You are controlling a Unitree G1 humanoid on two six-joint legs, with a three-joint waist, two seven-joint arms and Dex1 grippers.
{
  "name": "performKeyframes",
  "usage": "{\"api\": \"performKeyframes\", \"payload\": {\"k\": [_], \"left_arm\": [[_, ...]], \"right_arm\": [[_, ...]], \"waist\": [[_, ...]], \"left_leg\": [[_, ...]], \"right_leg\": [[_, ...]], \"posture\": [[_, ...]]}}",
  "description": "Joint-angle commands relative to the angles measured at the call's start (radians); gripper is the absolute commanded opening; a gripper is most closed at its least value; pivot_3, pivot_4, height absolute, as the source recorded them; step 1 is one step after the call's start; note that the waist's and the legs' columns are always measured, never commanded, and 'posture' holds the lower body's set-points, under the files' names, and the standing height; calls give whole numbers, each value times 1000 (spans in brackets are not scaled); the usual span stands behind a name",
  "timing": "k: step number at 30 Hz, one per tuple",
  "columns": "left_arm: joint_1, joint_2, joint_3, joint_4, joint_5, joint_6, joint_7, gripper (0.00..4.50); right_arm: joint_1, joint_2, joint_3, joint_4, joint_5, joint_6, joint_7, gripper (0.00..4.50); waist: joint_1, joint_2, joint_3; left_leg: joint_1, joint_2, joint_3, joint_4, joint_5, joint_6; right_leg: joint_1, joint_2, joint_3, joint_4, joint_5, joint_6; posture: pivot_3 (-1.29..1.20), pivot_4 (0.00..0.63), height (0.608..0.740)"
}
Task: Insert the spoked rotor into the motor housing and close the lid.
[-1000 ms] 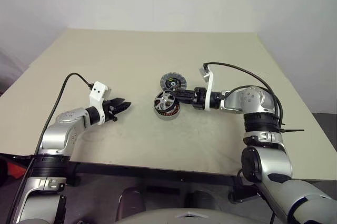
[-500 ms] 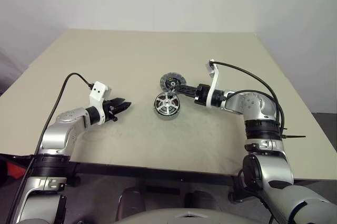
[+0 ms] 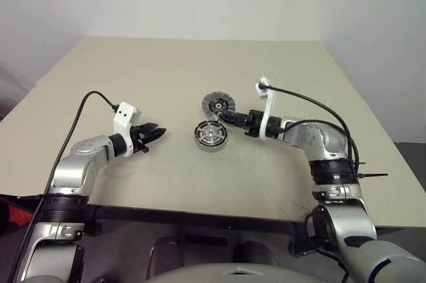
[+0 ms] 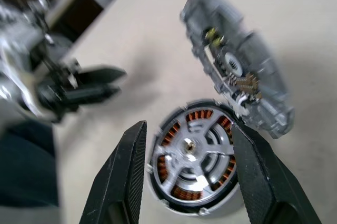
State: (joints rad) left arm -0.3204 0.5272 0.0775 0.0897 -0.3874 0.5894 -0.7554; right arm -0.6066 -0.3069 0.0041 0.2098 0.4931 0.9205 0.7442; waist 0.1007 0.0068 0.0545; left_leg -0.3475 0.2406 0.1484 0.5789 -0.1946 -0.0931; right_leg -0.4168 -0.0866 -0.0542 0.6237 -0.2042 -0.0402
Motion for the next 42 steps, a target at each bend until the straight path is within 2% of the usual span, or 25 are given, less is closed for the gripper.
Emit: {"api": "performKeyframes", "payload": {"k": [1, 2, 5, 11, 12, 19, 28, 34, 42], "left_arm": [[-20, -3, 8, -22, -9, -3, 0, 1944], [-21, -6, 7, -24, -11, -1, 1, 1944], [-22, -14, 1, -27, -8, -1, 4, 1944], [-22, -21, -5, -27, -2, -1, 4, 1944], [-23, -21, -5, -26, -2, -1, 4, 1944], [-21, -18, 0, -24, 0, -1, 7, 1944], [-21, -14, 8, -25, 1, 2, 21, 1944], [-20, -7, 14, -10, 3, -7, 24, 1944], [-25, -15, 11, -7, 2, -8, 30, 1944]], "right_arm": [[19, -31, 106, -13, -107, -158, 40, 2855], [25, -38, 135, -2, -144, -205, 40, 2855], [32, -45, 175, 20, -208, -316, 43, 2265], [24, -29, 168, 39, -233, -384, 52, 177], [21, -26, 167, 41, -235, -387, 52, 46], [17, -8, 192, 14, -241, -379, 89, 46], [51, 34, 237, 62, -310, -377, 46, 46], [31, 25, 201, 40, -290, -432, 70, 46], [0, 8, 187, -95, -202, -372, 180, 46]], "waist": [[0, 0, 0], [0, 0, 0], [-1, 0, 0], [-4, 0, 0], [-4, 0, 0], [-4, 0, 0], [-6, -1, 0], [-6, -1, 0], [-5, -1, 0]], "left_leg": [[0, 0, 0, 0, 0, 0], [0, 0, 0, 0, 0, 0], [0, 0, 0, 0, 0, 0], [0, 0, 0, 0, 0, 0], [0, 0, 0, 0, 0, 0], [0, 0, 0, 0, 0, 1], [2, 0, 0, 0, 0, 1], [6, 0, 0, 0, -1, 1], [6, 0, 0, 0, -1, 2]], "right_leg": [[0, 0, 0, 0, 0, 0], [0, 0, 0, 0, 0, 0], [0, 0, 0, 0, 0, 0], [0, 0, 0, 0, 0, 0], [0, 0, 0, 0, 0, 0], [0, 0, 0, 0, 0, 0], [2, 0, 0, 0, 0, 0], [7, 0, 0, 0, 0, 0], [7, 0, 0, -1, 0, 0]], "posture": [[0, 0, 740], [0, 0, 740], [0, 0, 740], [0, 0, 740], [0, 0, 740], [0, 0, 740], [0, 0, 740], [0, 0, 740], [0, 0, 740]]}}
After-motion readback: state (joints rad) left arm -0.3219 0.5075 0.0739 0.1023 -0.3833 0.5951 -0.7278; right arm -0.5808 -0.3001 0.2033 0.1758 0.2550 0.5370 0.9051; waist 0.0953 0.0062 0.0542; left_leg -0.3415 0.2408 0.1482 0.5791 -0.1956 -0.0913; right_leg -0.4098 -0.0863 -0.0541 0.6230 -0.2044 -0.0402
